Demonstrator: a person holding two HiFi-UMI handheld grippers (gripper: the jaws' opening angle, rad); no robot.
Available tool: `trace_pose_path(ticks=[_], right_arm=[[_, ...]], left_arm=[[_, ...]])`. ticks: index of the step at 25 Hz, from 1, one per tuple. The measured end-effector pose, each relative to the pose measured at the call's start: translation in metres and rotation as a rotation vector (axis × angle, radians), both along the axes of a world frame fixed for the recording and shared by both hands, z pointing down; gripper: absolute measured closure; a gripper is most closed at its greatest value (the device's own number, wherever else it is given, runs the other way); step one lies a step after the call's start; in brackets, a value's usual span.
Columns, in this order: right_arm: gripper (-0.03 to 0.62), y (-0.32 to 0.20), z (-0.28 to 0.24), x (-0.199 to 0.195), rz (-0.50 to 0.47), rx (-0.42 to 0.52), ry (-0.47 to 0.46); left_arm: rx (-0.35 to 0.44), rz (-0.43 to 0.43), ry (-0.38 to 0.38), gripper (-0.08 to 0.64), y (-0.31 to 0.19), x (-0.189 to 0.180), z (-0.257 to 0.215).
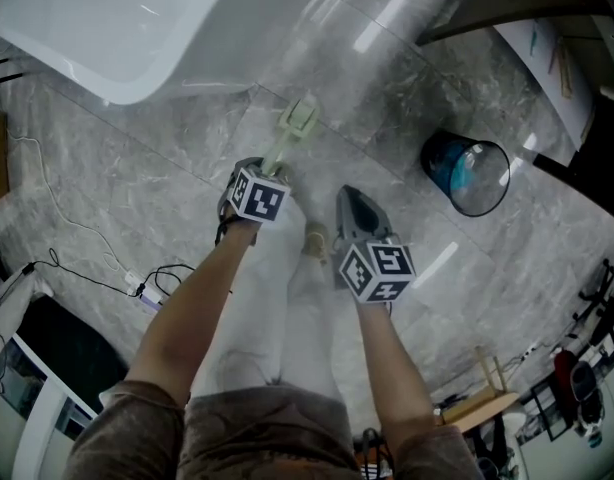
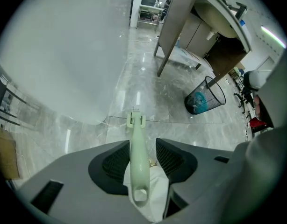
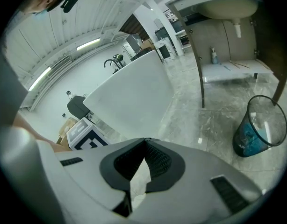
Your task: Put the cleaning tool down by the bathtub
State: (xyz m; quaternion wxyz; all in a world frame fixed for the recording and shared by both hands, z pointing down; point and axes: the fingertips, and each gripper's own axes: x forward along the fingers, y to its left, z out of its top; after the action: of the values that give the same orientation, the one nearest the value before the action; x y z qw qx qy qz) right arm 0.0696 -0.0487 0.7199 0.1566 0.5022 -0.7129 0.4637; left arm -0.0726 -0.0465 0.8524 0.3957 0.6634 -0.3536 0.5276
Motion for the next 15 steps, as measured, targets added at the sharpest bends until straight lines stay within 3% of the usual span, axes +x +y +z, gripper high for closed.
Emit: trace_pose_path(ticks=[9, 11, 15], right_arm=[[0.592, 0.005, -0.05, -0.012, -0.021, 0.023, -0.004], [0.592, 0.006, -0.066, -0.014, -0.026, 0.03, -0.007], [0.592, 0.01, -0.098, -0.018, -0.041, 0.044, -0.007]], left_arm=[[0.05, -0.049, 0.005, 0.38, -0.003, -0.01, -0.063], [0.061, -0.061, 0.007, 0.405, -0.003, -0.01, -0.08], [0.09, -0.084, 0.007, 0.548, 0.0, -0.012, -0.117]])
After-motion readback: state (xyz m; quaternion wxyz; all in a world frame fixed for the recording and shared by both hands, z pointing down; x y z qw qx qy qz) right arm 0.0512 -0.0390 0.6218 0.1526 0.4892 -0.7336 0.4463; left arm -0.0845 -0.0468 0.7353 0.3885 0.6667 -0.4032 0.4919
